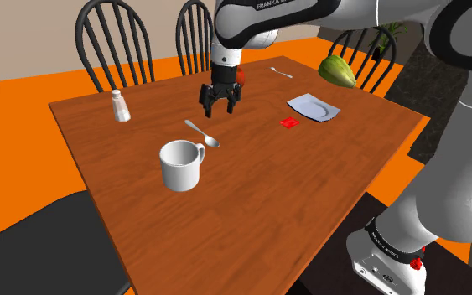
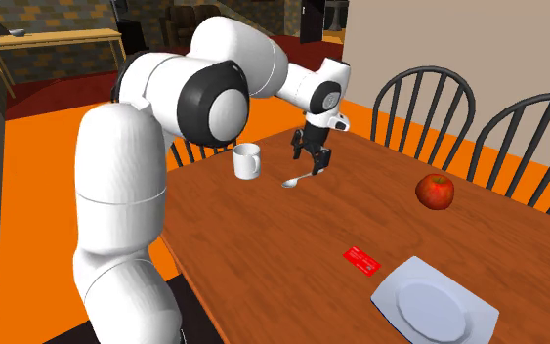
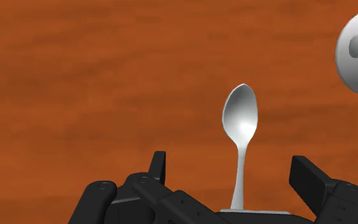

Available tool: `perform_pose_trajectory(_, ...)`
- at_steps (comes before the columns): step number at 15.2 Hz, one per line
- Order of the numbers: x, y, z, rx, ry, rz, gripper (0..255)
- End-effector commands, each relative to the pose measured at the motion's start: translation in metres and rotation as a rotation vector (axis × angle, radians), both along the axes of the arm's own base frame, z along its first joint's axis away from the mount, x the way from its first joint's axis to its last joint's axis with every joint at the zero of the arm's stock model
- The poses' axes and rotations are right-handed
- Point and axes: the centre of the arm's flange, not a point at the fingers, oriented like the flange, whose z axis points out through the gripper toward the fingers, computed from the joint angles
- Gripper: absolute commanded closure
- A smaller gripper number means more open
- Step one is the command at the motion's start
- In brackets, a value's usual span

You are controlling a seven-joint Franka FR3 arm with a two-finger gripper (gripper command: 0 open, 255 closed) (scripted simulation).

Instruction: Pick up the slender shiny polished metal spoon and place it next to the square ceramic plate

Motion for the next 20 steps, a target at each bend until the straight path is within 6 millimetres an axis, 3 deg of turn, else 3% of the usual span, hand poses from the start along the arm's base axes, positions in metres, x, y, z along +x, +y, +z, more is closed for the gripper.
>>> perform_pose_trajectory(1, 0.021, 0.012, -0.013, 0.001, 0.002, 0.009, 0)
perform_pose_trajectory(5, 0.059, 0.040, -0.038, 0.002, 0.006, 0.028, 0)
perform_pose_trajectory(13, 0.054, 0.047, -0.078, 0.002, 0.006, 0.029, 0)
perform_pose_trajectory(20, 0.054, 0.047, -0.078, 0.002, 0.006, 0.029, 0)
